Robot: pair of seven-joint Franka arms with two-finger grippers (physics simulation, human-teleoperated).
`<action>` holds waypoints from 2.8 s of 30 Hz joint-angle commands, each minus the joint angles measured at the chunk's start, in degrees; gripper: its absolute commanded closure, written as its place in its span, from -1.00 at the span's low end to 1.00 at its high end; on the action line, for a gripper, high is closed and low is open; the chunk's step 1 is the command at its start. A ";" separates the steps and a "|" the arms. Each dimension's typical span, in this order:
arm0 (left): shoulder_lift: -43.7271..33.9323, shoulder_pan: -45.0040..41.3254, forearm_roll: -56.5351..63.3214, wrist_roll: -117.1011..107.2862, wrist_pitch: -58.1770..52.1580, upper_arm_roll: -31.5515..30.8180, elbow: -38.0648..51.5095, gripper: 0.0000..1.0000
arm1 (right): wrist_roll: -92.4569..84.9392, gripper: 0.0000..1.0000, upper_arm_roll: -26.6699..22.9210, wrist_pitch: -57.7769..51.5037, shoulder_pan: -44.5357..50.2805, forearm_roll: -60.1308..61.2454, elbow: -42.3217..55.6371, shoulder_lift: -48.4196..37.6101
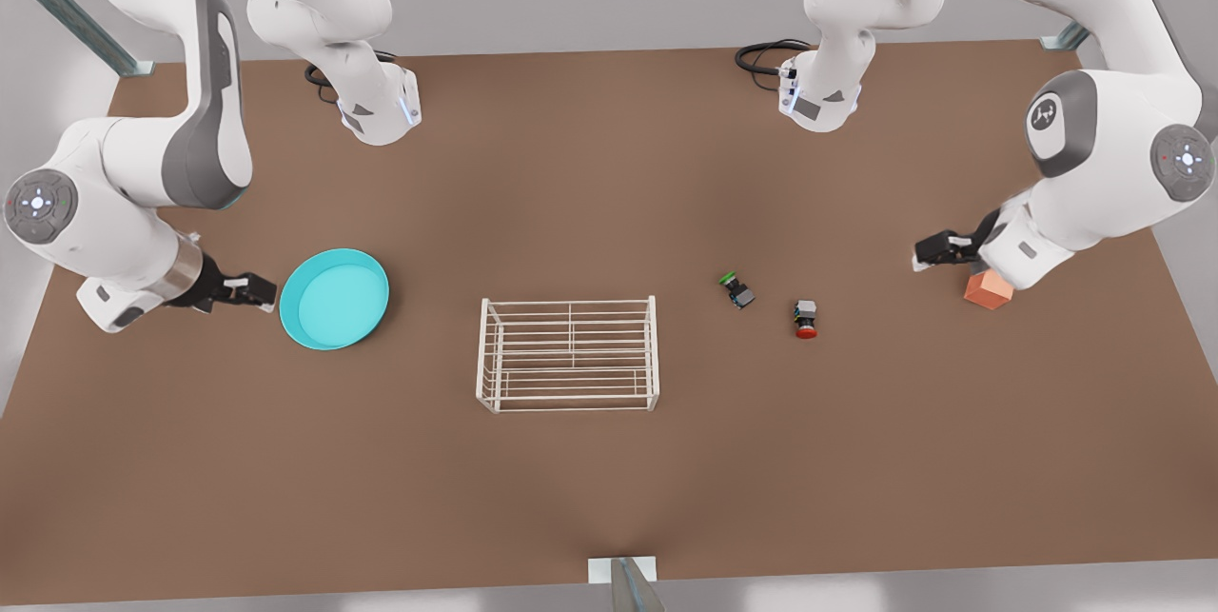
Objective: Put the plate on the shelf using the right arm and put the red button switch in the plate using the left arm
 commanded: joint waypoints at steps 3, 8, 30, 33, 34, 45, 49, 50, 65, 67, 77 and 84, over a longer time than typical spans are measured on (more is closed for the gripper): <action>-0.07 -0.63 -0.04 -1.75 4.76 -0.06 -0.35 -1.00 | -1.54 -1.00 -0.02 0.09 -0.04 0.00 -0.32 0.04; -0.16 -0.46 1.45 -1.58 -2.62 0.12 -0.88 -1.00 | -5.23 -1.00 -0.20 -9.61 -0.83 0.70 -0.24 1.36; 0.19 -2.21 7.96 -2.19 -2.98 -0.06 0.09 -1.00 | -35.64 -1.00 -0.64 34.69 -13.13 8.52 -28.01 8.83; 0.36 -2.21 8.31 -2.19 -2.98 -0.06 0.09 -1.00 | -39.16 -1.00 -0.55 36.98 -14.19 8.43 -28.10 10.59; 0.36 -2.21 8.31 -2.19 -3.07 -0.06 0.09 -1.00 | -39.60 -0.98 -0.55 37.68 -14.19 8.43 -28.10 11.56; 0.45 -2.04 7.69 -2.19 -3.07 -0.06 0.09 -1.00 | -43.38 -0.80 0.68 38.30 -15.24 11.69 -31.26 14.81; 0.45 -1.95 7.78 -2.19 -3.07 -0.06 0.00 -1.00 | -47.33 -0.71 0.86 38.30 -15.24 16.34 -31.88 14.98; 0.45 -1.95 7.69 -2.19 -2.98 -0.06 0.09 -1.00 | -47.42 -0.58 0.86 38.21 -15.24 16.34 -31.79 14.98; 0.45 -1.86 8.31 -2.19 -2.98 -0.06 0.44 -1.00 | -50.06 0.08 0.77 36.63 -17.44 16.34 -31.35 15.07; 0.54 -1.95 8.31 -2.19 -2.98 -0.06 0.53 -1.00 | -50.15 0.08 1.21 35.31 -18.14 17.83 -31.26 15.07; 1.33 -2.30 7.69 -3.59 -2.98 -0.06 1.50 -1.00 | -51.90 0.41 1.91 31.27 -18.23 20.65 -30.56 15.95; 1.59 -2.04 7.87 -5.27 -2.98 -0.06 1.50 -1.00 | -52.70 0.56 2.00 26.96 -18.14 21.62 -29.86 15.42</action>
